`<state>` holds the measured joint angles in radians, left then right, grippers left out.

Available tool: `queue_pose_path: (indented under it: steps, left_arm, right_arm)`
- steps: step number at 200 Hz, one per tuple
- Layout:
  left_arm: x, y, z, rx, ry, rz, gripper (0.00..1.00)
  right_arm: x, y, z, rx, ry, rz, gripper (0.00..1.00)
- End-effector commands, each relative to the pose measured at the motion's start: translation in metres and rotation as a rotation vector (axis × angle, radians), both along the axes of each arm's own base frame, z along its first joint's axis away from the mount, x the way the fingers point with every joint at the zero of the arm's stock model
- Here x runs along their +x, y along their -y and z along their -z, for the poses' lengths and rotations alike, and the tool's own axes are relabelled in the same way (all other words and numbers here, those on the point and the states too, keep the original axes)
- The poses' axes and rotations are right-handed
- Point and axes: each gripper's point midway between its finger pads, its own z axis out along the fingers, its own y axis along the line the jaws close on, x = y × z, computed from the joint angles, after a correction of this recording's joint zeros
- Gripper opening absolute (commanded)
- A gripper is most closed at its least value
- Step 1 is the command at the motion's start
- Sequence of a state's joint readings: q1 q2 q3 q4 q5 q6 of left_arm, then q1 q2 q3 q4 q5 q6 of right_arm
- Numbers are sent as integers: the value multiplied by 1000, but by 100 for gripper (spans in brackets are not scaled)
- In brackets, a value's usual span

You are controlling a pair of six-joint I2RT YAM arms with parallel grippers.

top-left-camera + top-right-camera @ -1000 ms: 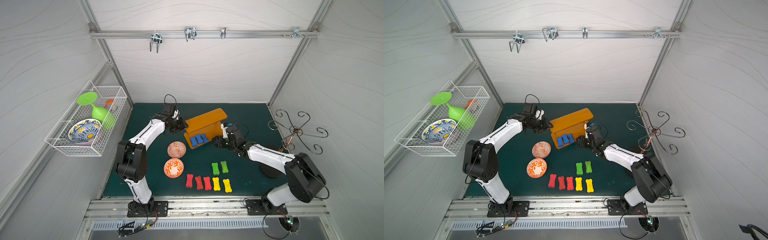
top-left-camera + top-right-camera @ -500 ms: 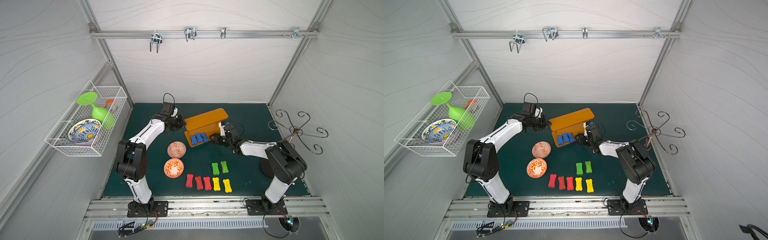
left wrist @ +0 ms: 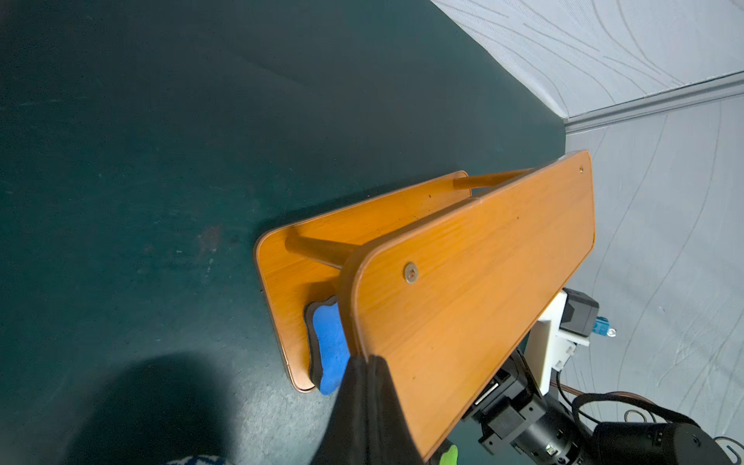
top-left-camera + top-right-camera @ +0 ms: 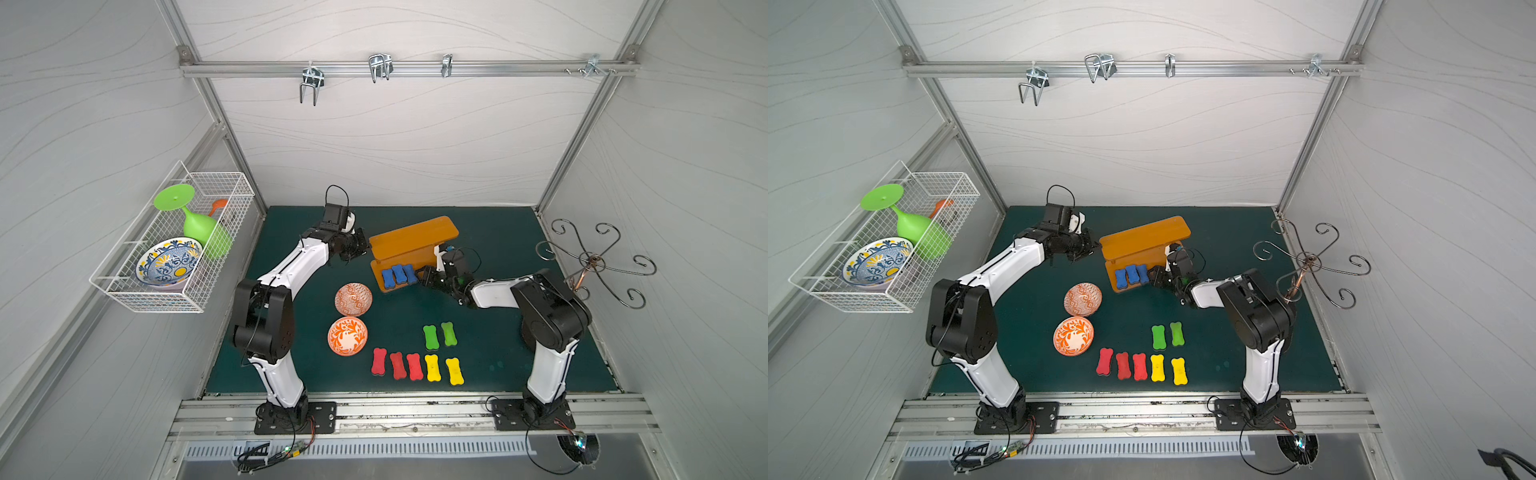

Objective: Remove the whiteboard erasers from the shelf
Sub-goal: Pick up the whiteboard eraser from the shelf.

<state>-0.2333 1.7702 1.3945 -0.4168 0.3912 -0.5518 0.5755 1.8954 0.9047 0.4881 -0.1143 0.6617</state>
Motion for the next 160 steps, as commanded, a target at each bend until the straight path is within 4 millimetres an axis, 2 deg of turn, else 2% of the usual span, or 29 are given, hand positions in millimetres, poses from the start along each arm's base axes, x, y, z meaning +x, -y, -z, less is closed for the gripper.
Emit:
queue_pose_path:
  steps: [1, 49, 73, 122, 160]
  left_arm:
    - [-8, 4, 10, -1, -27, 37, 1]
    - [-9, 5, 14, -7, -39, 40, 1]
    - [-10, 5, 14, -7, -41, 41, 1]
    - [-9, 5, 16, -5, -43, 39, 1]
    - [-10, 4, 14, -2, -39, 36, 6]
  right_arm:
    - [7, -7, -2, 16, 17, -2, 48]
    - [8, -18, 8, 14, 4, -27, 48]
    - [7, -20, 15, 11, -7, -38, 43]
    - [3, -23, 23, -12, -17, -66, 21]
    - [1, -23, 19, -44, -8, -65, 1]
